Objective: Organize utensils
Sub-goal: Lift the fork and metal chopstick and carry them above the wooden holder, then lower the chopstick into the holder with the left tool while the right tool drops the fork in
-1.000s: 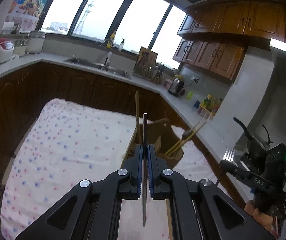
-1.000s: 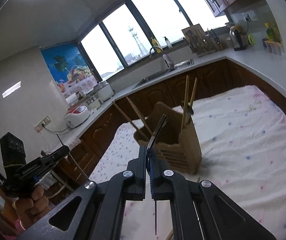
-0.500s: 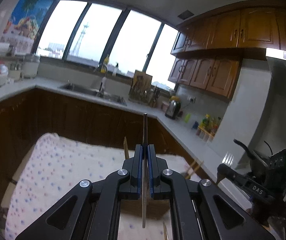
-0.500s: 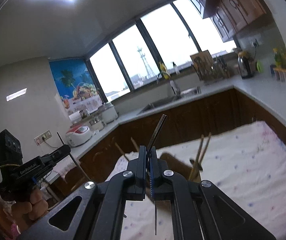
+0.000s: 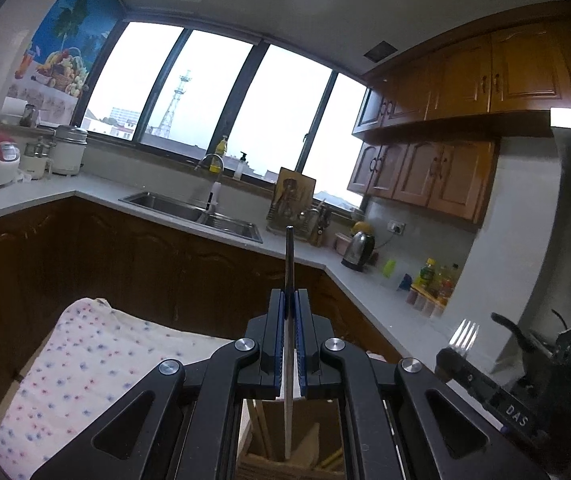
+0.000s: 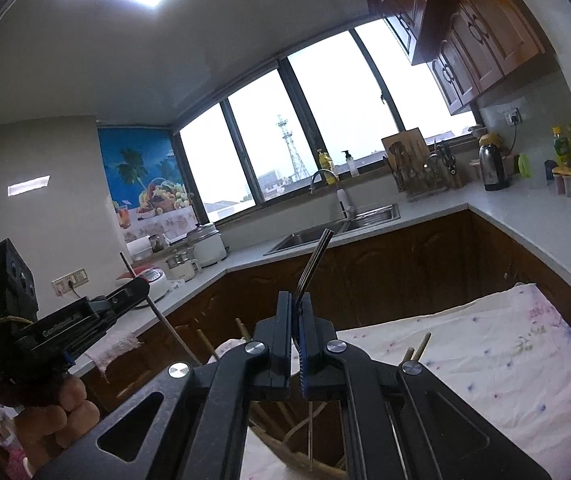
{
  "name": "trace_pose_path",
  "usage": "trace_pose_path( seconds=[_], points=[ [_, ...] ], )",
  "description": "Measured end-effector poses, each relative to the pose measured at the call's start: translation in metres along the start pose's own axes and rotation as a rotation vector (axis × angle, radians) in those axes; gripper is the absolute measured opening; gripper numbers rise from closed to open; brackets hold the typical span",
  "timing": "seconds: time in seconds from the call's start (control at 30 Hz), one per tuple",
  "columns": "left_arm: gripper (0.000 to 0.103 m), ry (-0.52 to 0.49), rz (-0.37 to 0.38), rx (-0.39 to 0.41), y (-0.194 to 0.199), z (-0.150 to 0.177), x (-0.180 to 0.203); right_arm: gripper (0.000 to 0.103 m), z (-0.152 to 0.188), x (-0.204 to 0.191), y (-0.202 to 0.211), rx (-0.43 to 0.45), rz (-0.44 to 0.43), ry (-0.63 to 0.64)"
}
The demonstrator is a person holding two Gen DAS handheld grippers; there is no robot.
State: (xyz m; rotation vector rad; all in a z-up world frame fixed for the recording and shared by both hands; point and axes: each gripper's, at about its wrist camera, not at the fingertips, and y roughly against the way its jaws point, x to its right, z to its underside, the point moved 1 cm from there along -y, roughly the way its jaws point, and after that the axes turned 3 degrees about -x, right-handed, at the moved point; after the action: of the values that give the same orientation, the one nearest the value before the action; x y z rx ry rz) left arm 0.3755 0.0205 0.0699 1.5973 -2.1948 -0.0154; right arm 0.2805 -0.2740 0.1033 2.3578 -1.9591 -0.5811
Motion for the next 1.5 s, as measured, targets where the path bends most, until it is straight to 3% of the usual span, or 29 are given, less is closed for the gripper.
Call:
trace_pose_path(
  seconds=[0.43,0.63,0.77,0.87,1.1,1.5],
  points=[
    [0.003,-0.031,-0.02,-0.058,-0.048,0.044,-0.001,0.003,0.043,0.011,-0.025,-0.051,0.02,0.023],
    [0.003,-0.025,-0.027,-0.093,-0.05,0.048,-0.007,0.003,0.029,0.007,-0.013,0.013,-0.001,0.018],
    [0.003,-0.017,-0.029,-0.113,-0.051,0.049,-0.009,0.003,0.014,0.0,-0.016,0.063,0.017,0.058],
    [0.003,-0.012,-0.03,-0.123,-0.053,0.05,-0.008,0.003,0.021,-0.003,-0.029,0.068,0.058,0.107],
    [0.003,-0.014,-0.026,-0.128,-0.052,0.048,-0.008,0.003,0.056,-0.001,-0.039,-0.014,0.054,0.115],
    [0.005,0.035,-0.032,-0.153,-0.046,0.052,-0.023,0.003,0.081,0.019,-0.032,-0.141,0.065,0.041]
  ],
)
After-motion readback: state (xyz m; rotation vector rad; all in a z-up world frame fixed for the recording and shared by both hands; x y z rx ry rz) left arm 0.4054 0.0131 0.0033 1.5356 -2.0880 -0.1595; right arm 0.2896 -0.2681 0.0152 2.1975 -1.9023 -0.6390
